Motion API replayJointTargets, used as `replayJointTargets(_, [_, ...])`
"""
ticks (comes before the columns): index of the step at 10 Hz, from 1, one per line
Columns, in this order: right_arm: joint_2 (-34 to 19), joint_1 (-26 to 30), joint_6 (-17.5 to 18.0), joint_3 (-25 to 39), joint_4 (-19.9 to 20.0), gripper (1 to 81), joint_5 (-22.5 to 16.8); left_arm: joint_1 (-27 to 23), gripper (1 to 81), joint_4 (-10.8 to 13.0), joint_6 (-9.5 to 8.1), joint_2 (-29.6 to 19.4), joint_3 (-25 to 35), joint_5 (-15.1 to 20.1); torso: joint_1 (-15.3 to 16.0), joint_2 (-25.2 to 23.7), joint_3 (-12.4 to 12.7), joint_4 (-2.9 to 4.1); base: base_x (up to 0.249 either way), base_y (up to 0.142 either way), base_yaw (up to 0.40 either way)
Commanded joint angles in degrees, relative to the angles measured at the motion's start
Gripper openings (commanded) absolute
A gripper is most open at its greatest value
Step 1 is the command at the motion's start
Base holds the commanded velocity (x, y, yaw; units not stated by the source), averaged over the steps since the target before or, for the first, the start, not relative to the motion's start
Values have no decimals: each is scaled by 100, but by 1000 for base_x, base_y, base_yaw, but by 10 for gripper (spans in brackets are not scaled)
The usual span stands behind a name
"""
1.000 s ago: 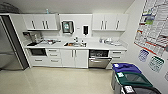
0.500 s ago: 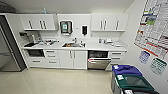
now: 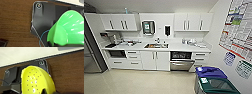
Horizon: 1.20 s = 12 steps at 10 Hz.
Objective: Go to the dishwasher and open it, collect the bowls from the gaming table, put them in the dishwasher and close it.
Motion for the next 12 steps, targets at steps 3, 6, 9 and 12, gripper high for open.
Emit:
replayJointTargets(3, [-171,166,11,-86,-29,10,-184,-196,10,-19,20,-60,-18,345,-2,0,0,0,122,0,0])
replayJointTargets(6, [-171,174,11,-86,-29,10,-193,-196,10,-19,20,-60,-18,345,0,0,0,0,122,0,0])
replayJointTargets(9, [-171,183,11,-86,-29,10,-193,-196,10,-28,20,-60,-18,345,-2,0,0,0,127,0,0])
replayJointTargets(12, [-171,192,11,-86,-29,10,-193,-196,10,-28,11,-60,-18,345,-5,0,0,0,138,0,0])
